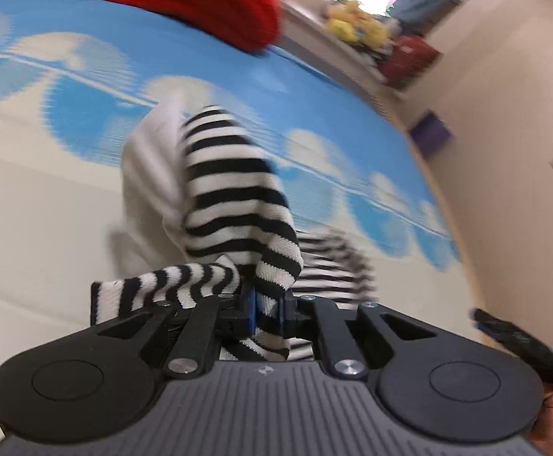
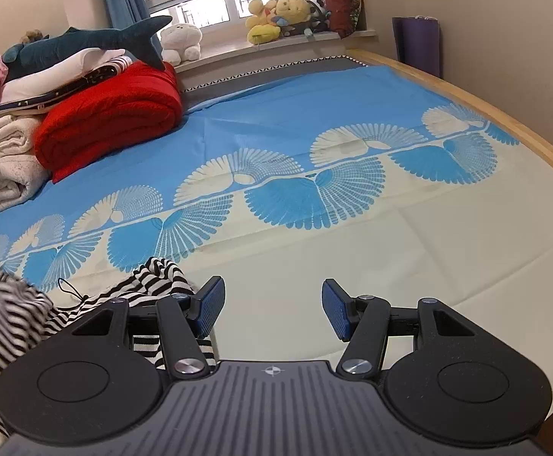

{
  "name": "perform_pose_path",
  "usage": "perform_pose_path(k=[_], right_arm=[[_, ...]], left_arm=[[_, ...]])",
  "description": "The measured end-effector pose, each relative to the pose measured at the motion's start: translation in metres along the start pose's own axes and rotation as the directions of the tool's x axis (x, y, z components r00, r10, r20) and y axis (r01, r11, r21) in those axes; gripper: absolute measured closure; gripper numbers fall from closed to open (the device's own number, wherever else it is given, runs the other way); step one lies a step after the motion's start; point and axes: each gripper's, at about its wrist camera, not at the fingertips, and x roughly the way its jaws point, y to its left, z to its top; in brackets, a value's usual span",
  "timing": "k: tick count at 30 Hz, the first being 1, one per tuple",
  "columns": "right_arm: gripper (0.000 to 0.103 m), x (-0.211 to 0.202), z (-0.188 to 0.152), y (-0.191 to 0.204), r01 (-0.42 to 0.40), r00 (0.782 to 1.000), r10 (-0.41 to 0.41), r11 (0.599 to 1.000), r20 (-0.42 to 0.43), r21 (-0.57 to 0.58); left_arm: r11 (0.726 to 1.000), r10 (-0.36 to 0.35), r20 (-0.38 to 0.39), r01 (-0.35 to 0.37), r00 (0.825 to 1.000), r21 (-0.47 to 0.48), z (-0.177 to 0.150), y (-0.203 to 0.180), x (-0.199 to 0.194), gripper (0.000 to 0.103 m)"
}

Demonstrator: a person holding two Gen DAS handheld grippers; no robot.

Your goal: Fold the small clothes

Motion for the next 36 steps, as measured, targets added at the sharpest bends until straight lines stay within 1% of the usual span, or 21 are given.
perform_pose_path(k=[2, 4, 6, 8, 10, 12, 13, 14, 15, 16, 18, 19, 21, 23, 26, 29, 30, 31, 33, 35, 36], right_arm=[[0.044, -0.002, 0.000, -0.002, -0.010, 1.000, 0.009, 1.000, 0.004, 0.009], [0.044, -0.003, 0.000, -0.003, -0.012, 1.000, 0.012, 1.000, 0.003, 0.011], [0.044, -0.004, 0.001, -0.005, -0.015, 1.000, 0.015, 1.000, 0.004, 0.011], [0.044, -0.005, 0.000, -0.006, -0.013, 1.000, 0.013, 1.000, 0.002, 0.011], [0.044, -0.005, 0.001, -0.008, -0.012, 1.000, 0.012, 1.000, -0.001, 0.014], [0.044, -0.006, 0.003, -0.009, -0.012, 1.000, 0.012, 1.000, 0.003, 0.022], [0.044, -0.006, 0.003, -0.010, -0.014, 1.000, 0.013, 1.000, 0.003, 0.027], [0.044, -0.005, 0.003, -0.010, -0.015, 1.000, 0.015, 0.999, 0.001, 0.033], [0.044, -0.003, 0.003, -0.010, -0.017, 1.000, 0.017, 0.999, -0.008, 0.038], [0.044, -0.001, 0.003, -0.009, -0.024, 1.000, 0.025, 0.999, -0.017, 0.041], [0.044, -0.001, 0.003, -0.005, -0.049, 0.999, 0.050, 0.998, -0.014, 0.041], [0.044, -0.001, 0.003, -0.002, -0.063, 0.998, 0.064, 0.997, -0.011, 0.034], [0.044, 0.000, 0.002, 0.009, -0.107, 0.994, 0.108, 0.994, -0.010, 0.025], [0.044, 0.000, 0.000, 0.024, -0.183, 0.983, 0.183, 0.983, -0.010, 0.033], [0.044, 0.005, -0.004, 0.055, -0.290, 0.956, 0.290, 0.957, -0.033, 0.020], [0.043, 0.015, -0.011, 0.093, -0.379, 0.923, 0.377, 0.926, -0.077, -0.007], [0.040, 0.019, -0.014, 0.107, -0.399, 0.914, 0.396, 0.917, -0.094, -0.014], [0.034, 0.023, -0.017, 0.118, -0.413, 0.906, 0.408, 0.911, -0.112, -0.021], [0.029, 0.033, -0.023, 0.143, -0.418, 0.902, 0.407, 0.907, -0.146, -0.047], [0.029, 0.041, -0.031, 0.166, -0.411, 0.903, 0.390, 0.907, -0.179, -0.095], [0.030, 0.044, -0.036, 0.177, -0.399, 0.908, 0.371, 0.907, -0.193, -0.134]], left_arm=[[0.997, -0.071, -0.031, 0.071, 0.997, 0.009, -0.007, -0.033, 0.018, 0.095], [0.993, -0.106, -0.073, 0.109, 0.992, 0.035, -0.016, -0.067, 0.042, 0.095], [0.992, -0.096, -0.104, 0.105, 0.990, 0.077, -0.024, -0.097, 0.066, 0.095], [0.992, -0.084, -0.131, 0.095, 0.988, 0.082, -0.033, -0.122, 0.093, 0.094], [0.994, -0.052, -0.153, 0.066, 0.987, 0.093, -0.040, -0.141, 0.115, 0.093], [0.994, -0.053, -0.173, 0.068, 0.984, 0.083, -0.045, -0.150, 0.128, 0.085], [0.994, -0.074, -0.185, 0.087, 0.980, 0.061, -0.045, -0.151, 0.131, 0.072], [0.993, -0.109, -0.198, 0.118, 0.974, 0.031, -0.044, -0.148, 0.130, 0.061], [0.989, -0.140, -0.194, 0.146, 0.971, 0.016, -0.042, -0.147, 0.127, 0.058], [0.987, -0.155, -0.176, 0.160, 0.972, 0.018, -0.039, -0.142, 0.121, 0.057], [0.990, -0.137, -0.086, 0.140, 0.987, 0.032, -0.028, -0.132, 0.097, 0.057], [0.992, -0.123, -0.045, 0.124, 0.991, 0.022, -0.023, -0.125, 0.086, 0.057], [0.997, -0.078, 0.025, 0.079, 0.997, -0.022, -0.013, -0.102, 0.063, 0.057], [0.996, -0.022, 0.063, 0.027, 0.998, -0.080, -0.007, -0.075, 0.043, 0.057], [0.991, 0.080, 0.052, -0.074, 0.995, -0.111, -0.008, -0.044, 0.024, 0.057], [0.985, 0.156, 0.031, -0.153, 0.987, -0.083, -0.010, -0.019, 0.005, 0.057], [0.983, 0.174, 0.028, -0.172, 0.984, -0.069, -0.011, -0.011, -0.001, 0.057], [0.980, 0.193, 0.027, -0.191, 0.981, -0.052, -0.013, -0.005, -0.007, 0.057], [0.974, 0.225, 0.029, -0.224, 0.974, -0.036, -0.013, 0.005, -0.020, 0.057], [0.970, 0.243, 0.033, -0.242, 0.969, -0.035, -0.012, 0.018, -0.036, 0.057], [0.969, 0.246, 0.032, -0.244, 0.969, -0.037, -0.011, 0.022, -0.041, 0.057]])
